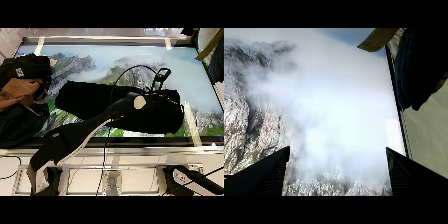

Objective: Fold the clothes and pants, and hang the long-sleeved shirts on hangers.

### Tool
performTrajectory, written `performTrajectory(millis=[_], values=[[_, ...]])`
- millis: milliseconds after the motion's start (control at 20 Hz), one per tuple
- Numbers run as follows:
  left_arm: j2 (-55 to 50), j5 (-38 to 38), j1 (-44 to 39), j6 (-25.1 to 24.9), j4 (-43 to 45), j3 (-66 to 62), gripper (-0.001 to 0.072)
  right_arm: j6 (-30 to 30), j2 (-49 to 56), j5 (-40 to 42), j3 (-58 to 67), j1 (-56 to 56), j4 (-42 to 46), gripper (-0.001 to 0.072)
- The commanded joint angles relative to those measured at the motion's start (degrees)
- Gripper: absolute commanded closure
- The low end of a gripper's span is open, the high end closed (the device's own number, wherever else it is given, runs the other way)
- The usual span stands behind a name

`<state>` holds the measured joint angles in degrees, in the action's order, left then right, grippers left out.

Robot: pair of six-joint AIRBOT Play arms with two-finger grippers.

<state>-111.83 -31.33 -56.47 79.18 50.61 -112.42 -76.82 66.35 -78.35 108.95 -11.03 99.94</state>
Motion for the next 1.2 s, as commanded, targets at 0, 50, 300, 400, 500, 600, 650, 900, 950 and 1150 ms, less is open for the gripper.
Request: performTrajectory(millis=[0, 50, 300, 400, 500, 600, 650, 900, 950, 1150], values=[[-0.96, -6.14, 1.36, -3.06, 0.26, -2.95, 0.0152, -0.11, 1.14, 0.35, 0.0, -4.26, 0.37, 0.0035], [0.31, -9.05, 2.86, -2.91, 1.01, -2.95, -0.0013, -0.26, 1.14, 0.28, 0.0, -5.57, 0.35, 0.0035], [14.21, -32.74, 21.0, 8.33, 28.79, -2.89, -0.0005, -0.46, -0.52, -0.33, -2.14, -12.17, -3.15, 0.0035], [20.02, -41.77, 30.64, 11.8, 38.32, -2.69, -0.0004, -0.22, -4.2, -0.35, -9.94, -15.32, -4.04, 0.0035], [25.27, -46.36, 39.67, 11.63, 39.36, -0.48, -0.0005, 0.52, -10.27, -0.48, -25.27, -19.52, -4.2, 0.0035], [32.02, -46.69, 46.58, 11.5, 39.39, 8.2, -0.0004, 2.32, -17.4, 2.16, -44.17, -23.8, -5.57, 0.0035], [35.82, -46.18, 49.18, 11.52, 39.41, 14.58, -0.0005, 2.78, -20.44, 4.02, -52.61, -25.49, -7.43, 0.0035], [60.89, -26.6, 61.09, 23.91, 39.34, 61.35, -0.0005, 3.28, -24.24, 5.6, -72.54, -26.97, -19.23, 0.0035], [64.89, -19.67, 63.41, 30.18, 38.8, 68.7, -0.0005, 3.65, -24.17, 5.75, -72.39, -26.97, -22.91, 0.0035], [65.94, -5.81, 70.51, 31.34, 21.84, 77.99, 0.0005, 7.34, -24.22, 8.07, -70.31, -26.97, -30.05, 0.0035]])
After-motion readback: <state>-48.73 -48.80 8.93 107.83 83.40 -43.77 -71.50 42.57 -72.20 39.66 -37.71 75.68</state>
